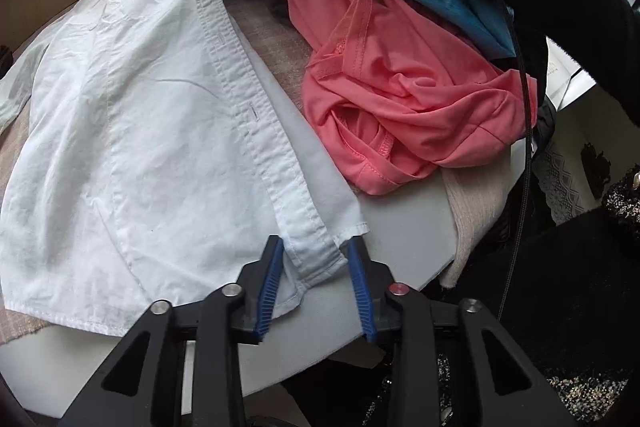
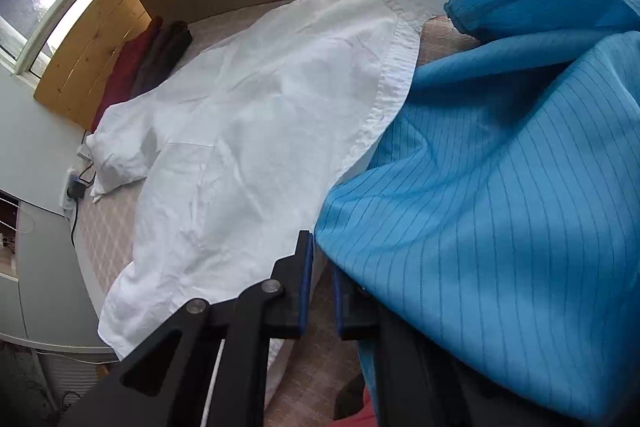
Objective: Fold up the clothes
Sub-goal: 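Push the blue shirt away from the white shirt with the right tool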
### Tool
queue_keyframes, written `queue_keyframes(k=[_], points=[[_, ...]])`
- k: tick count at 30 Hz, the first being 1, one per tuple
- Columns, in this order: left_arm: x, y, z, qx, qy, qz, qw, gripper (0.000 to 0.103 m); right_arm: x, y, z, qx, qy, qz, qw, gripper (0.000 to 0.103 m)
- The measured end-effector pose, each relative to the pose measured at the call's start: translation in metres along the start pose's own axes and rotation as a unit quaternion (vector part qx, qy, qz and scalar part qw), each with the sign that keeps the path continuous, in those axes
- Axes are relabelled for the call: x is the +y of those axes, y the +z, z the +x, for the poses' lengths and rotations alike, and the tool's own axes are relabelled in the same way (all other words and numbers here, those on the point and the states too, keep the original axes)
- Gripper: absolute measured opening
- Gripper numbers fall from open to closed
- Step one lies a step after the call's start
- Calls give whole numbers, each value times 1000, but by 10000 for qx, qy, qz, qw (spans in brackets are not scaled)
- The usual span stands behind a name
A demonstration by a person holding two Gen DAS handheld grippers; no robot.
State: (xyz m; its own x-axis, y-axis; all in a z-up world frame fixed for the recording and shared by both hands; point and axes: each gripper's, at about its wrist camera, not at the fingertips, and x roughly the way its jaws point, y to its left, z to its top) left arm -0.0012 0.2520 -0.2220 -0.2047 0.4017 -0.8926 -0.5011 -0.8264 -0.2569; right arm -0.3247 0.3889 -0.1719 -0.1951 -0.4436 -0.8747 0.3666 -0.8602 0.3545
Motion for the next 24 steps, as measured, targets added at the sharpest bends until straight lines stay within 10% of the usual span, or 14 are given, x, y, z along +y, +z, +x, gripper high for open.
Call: queue_keyframes(k=[16, 24], points=[[-5, 10, 16, 48, 118, 263, 9996, 19, 15, 9, 23, 1, -1186, -664, 9907, 8], [50, -26, -74, -642, 589, -397, 9954, 37, 37, -12, -19, -193, -972, -1026, 9898, 11]])
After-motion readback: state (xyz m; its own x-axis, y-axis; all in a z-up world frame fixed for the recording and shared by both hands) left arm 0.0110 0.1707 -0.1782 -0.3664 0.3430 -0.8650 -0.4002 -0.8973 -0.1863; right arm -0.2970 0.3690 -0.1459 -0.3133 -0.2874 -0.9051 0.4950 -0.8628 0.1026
